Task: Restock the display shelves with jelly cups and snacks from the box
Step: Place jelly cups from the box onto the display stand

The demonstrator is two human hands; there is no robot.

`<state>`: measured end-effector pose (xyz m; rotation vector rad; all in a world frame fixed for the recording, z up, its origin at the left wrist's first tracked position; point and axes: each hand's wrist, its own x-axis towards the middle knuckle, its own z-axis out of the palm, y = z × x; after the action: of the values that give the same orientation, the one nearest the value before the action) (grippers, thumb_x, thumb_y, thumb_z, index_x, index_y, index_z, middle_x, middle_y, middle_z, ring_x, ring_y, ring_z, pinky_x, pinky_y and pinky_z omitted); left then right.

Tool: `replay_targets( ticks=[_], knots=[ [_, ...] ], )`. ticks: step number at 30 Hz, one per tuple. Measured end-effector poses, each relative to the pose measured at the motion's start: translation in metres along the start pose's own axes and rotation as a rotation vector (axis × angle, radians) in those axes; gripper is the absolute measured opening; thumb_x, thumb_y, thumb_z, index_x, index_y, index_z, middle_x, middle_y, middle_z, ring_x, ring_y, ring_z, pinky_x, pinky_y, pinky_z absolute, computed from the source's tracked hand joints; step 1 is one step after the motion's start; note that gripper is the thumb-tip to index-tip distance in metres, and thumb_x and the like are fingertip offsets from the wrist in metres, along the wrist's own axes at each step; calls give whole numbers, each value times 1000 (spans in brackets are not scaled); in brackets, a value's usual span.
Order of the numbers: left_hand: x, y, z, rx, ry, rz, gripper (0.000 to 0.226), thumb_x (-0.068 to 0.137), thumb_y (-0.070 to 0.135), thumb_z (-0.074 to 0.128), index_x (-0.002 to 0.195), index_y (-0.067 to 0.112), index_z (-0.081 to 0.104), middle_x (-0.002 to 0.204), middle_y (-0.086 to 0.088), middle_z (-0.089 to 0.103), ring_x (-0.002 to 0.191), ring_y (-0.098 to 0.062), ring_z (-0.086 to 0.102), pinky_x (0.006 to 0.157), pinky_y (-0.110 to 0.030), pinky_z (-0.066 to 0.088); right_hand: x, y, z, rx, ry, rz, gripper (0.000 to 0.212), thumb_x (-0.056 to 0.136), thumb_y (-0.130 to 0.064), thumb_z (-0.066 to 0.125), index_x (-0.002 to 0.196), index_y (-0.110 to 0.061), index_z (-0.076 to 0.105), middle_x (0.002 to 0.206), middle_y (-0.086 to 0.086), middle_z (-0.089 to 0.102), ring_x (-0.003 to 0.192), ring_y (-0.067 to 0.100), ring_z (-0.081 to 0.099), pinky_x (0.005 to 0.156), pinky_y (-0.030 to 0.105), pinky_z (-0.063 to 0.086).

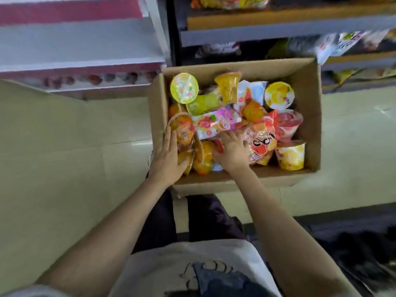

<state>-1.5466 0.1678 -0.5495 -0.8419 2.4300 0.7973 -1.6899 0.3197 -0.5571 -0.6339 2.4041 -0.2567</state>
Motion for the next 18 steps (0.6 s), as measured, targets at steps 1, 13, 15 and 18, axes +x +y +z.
replay_targets(
  ticks=[1, 13, 15, 18],
  knots=[
    [-1, 0, 1, -10, 5, -14, 93, 95, 53, 52, 159, 12, -1, 165, 5, -20, 153, -20, -9, 120, -47, 24, 2, 1, 1, -28, -4, -25, 54, 81, -37, 73, 130, -21, 58, 136, 4, 52, 133, 31, 37, 104, 54, 34],
    [-4, -10, -6, -62, -123, -18, 92, 97, 62, 42, 157, 25, -17, 160, 14, -31, 149, -8, -24, 122, -44, 14, 4, -19, 22, -450, -211, -54, 78, 84, -56, 69, 148, -33, 31, 163, 11, -3, 150, 44, -7, 112, 73, 11],
    [-4, -12, -6, -58, -133, -16, 92, 96, 63, 41, 157, 26, -18, 161, 13, -30, 149, -8, -24, 123, -46, 15, 5, -18, 24, -442, -191, -61, 76, 83, -54, 72, 146, -33, 34, 163, 11, 0, 150, 44, -5, 112, 73, 12],
    [-4, -15, -8, -72, -149, -2, 91, 96, 64, 40, 157, 27, -18, 161, 15, -29, 148, -6, -25, 122, -48, 16, 5, -13, 19, -381, -192, -96, 83, 76, -58, 75, 145, -34, 37, 162, 11, 3, 150, 43, -5, 113, 71, 9]
  ],
)
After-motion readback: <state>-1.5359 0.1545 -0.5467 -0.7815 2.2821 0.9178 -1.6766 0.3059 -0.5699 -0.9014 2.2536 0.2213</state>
